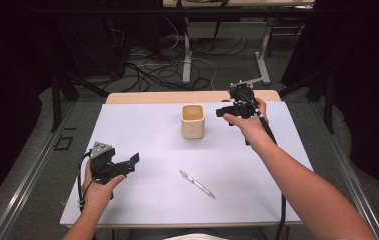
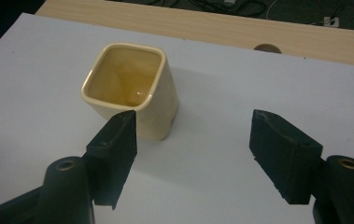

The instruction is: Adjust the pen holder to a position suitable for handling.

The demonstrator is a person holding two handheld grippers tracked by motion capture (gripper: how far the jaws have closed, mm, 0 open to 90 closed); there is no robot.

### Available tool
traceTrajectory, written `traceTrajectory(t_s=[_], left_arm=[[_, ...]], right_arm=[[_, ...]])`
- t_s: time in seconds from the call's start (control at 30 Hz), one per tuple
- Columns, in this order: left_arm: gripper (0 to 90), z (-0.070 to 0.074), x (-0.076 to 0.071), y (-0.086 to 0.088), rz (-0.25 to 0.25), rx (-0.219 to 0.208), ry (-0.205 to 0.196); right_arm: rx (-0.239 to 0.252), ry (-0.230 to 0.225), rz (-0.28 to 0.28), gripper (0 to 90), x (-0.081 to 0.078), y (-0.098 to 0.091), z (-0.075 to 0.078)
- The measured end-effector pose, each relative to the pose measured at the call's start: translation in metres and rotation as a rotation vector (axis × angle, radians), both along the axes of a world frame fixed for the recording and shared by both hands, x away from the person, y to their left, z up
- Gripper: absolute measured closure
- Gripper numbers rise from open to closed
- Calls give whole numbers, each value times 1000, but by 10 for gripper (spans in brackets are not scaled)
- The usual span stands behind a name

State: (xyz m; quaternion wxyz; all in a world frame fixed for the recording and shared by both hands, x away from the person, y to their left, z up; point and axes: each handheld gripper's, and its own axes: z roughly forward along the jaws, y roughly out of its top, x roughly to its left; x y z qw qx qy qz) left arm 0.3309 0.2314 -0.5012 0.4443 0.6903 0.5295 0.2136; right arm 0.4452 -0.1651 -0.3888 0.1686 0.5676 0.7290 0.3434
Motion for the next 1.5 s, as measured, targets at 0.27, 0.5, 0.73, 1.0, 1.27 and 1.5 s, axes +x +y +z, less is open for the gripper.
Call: traceTrajectory(t_s=[0.27,0.5,0.73,1.0,1.27,1.5], left_arm=[[49,0,0,0,-2,-2,1],[49,0,1,1,0,-8,-1],[50,0,1,1,0,-16,-1],[50,-1,2,1,-8,-15,2],[51,-1,1,1,-6,-17,3],[52,-1,1,1,-5,-12,1]], right_arm=[[-24,11,10,328,12,17,9],[-25,24,7,350,24,30,10],[-22,39,-20,376,37,39,4],[-21,72,-40,426,48,50,-5],[-15,105,-45,460,62,57,-20],[-23,130,-80,525,74,63,-34]])
